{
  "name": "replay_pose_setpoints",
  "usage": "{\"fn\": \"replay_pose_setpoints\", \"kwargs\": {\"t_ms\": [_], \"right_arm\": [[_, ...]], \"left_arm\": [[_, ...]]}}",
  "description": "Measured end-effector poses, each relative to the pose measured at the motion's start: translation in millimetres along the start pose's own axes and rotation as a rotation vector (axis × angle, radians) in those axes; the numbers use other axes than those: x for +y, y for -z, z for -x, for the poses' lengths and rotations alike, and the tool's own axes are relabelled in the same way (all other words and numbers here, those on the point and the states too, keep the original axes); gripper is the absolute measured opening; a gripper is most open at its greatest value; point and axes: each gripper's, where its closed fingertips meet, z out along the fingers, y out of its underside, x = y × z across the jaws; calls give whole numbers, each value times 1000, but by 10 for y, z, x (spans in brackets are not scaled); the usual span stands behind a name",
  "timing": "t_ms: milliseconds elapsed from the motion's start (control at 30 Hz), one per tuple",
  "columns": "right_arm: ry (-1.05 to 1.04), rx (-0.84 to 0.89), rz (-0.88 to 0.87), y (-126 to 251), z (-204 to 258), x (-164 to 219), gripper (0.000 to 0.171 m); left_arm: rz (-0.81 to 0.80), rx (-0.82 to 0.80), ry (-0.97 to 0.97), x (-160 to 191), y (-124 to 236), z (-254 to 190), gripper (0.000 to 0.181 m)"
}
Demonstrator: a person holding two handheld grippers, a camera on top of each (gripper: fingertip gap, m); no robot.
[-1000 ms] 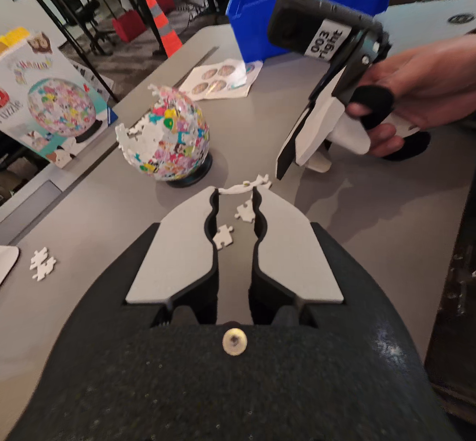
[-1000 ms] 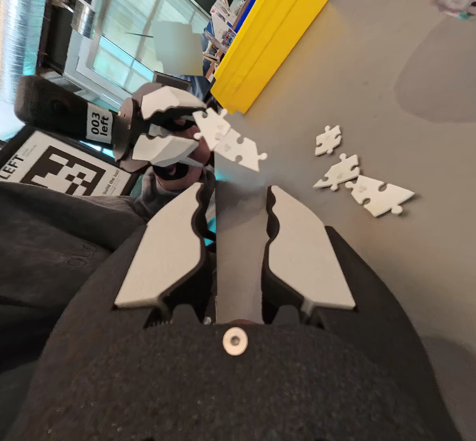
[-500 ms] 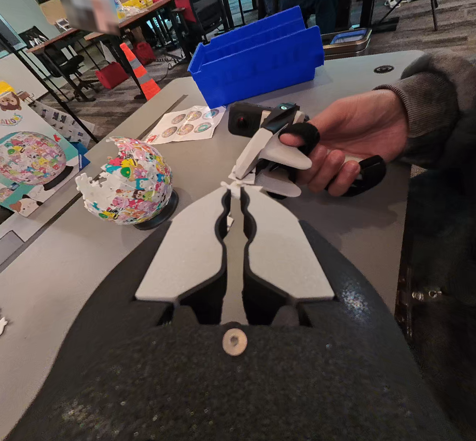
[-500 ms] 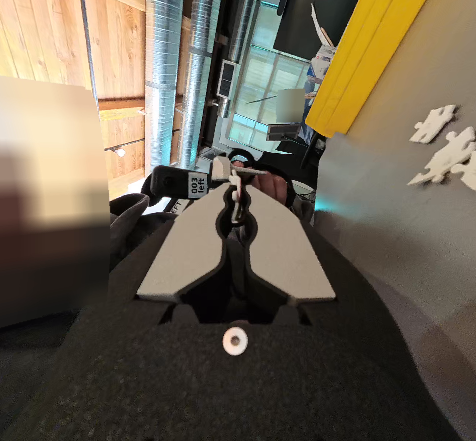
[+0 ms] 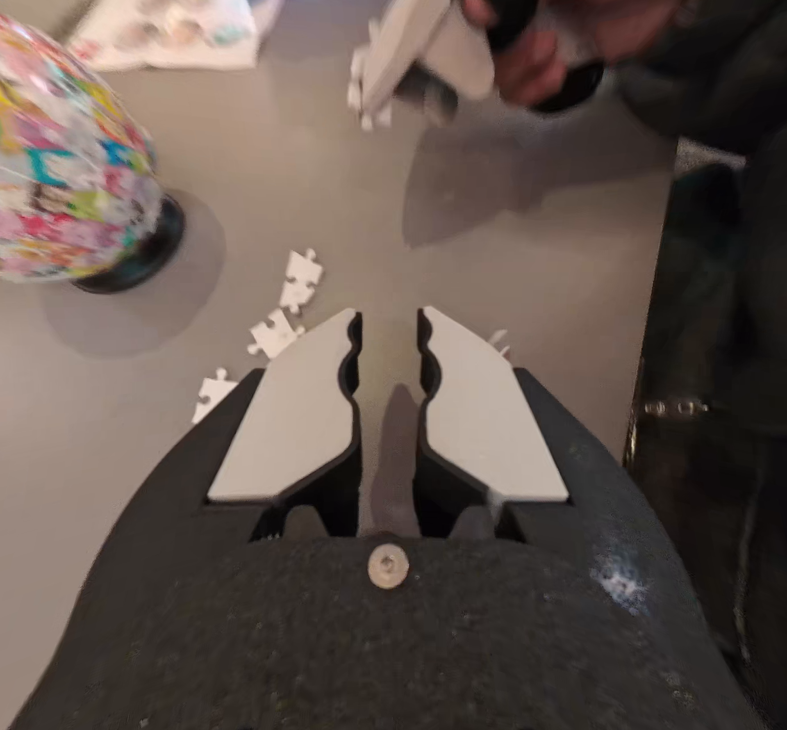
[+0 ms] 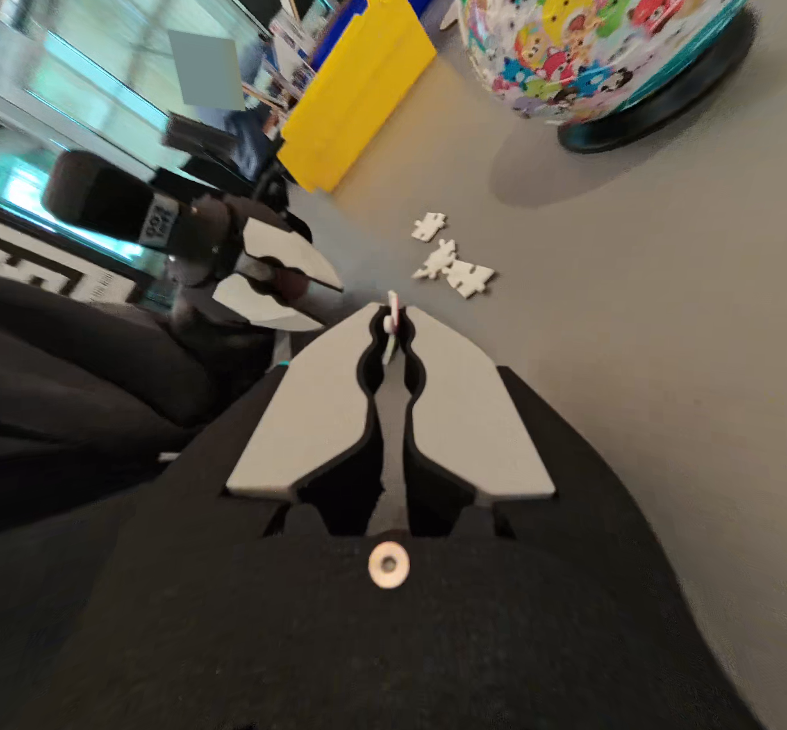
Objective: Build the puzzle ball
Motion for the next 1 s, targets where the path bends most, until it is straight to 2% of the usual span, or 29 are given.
{"fn": "replay_pose_setpoints", "kwargs": {"t_ms": [67,133,233,300,400,500,633,800,900,1000], "right_arm": [[39,34,22,29,-4,103,4],[37,49,59,-11,-25,241,4],[53,68,155,-93,-62,396,4],[85,140,214,-78,-167,461,4],[128,203,232,-16,-256,456,5],[104,180,204,3,-249,412,6],[92,191,243,1,-299,491,12],[124,227,263,8,-337,503,12],[158,264,226,53,-357,406,24],[204,163,156,2,-104,281,24]], "left_arm": [[42,42,-38,132,13,-84,33],[93,102,-57,263,21,-205,56],[92,222,-79,300,14,-487,54],[119,286,-109,326,2,-653,60],[162,311,-140,403,-50,-744,58],[196,308,-165,462,-147,-779,59],[179,302,-186,431,-172,-822,30],[178,241,-209,418,-184,-742,29],[170,147,-246,377,-204,-606,29],[87,78,-235,177,-150,-492,29]]}}
